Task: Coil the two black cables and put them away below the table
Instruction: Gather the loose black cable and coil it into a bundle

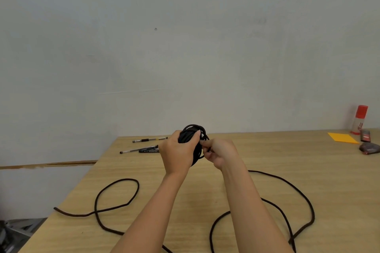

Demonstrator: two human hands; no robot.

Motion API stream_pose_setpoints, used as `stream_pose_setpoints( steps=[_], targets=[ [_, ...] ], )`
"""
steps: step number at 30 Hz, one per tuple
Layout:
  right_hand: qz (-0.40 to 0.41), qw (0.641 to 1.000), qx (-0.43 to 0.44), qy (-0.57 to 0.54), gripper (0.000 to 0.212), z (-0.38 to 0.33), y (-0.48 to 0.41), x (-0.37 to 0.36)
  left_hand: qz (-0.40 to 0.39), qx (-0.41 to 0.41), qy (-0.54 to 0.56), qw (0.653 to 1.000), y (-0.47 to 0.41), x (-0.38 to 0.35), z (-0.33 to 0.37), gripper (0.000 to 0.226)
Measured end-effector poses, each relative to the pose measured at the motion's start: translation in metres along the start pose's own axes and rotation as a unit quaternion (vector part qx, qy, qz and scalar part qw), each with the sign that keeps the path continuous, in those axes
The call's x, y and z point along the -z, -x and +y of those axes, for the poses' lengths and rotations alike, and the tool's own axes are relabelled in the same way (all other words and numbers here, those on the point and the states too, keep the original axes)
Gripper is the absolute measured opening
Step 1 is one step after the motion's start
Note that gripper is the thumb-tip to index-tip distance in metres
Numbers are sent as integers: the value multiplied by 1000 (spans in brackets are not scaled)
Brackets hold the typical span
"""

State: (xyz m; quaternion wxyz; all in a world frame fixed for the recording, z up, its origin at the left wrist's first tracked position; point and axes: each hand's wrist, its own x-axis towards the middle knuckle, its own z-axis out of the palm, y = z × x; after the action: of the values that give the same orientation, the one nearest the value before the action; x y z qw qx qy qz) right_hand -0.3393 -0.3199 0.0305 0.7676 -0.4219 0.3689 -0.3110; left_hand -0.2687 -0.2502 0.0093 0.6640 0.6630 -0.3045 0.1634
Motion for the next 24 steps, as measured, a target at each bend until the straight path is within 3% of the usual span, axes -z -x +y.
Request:
stream_pose_setpoints(
  steps=[7,14,19,22,24],
  targets=[
    [-47,998,-49,9,26,-5,2,7,11,25,24,999,3,-4,0,40],
    [-107,993,8,53,13,-12,3,11,23,70,53,996,0,-3,4,39],
    [-41,989,109,95,26,-1,-2,11,17,76,54,996,1,-5,6,42],
    [25,972,175,153,22,3,0,8,15,81,51,995,4,-7,5,42],
    [67,956,211,193,31,6,0,7,11,79,46,996,7,-8,4,42]
  ],
)
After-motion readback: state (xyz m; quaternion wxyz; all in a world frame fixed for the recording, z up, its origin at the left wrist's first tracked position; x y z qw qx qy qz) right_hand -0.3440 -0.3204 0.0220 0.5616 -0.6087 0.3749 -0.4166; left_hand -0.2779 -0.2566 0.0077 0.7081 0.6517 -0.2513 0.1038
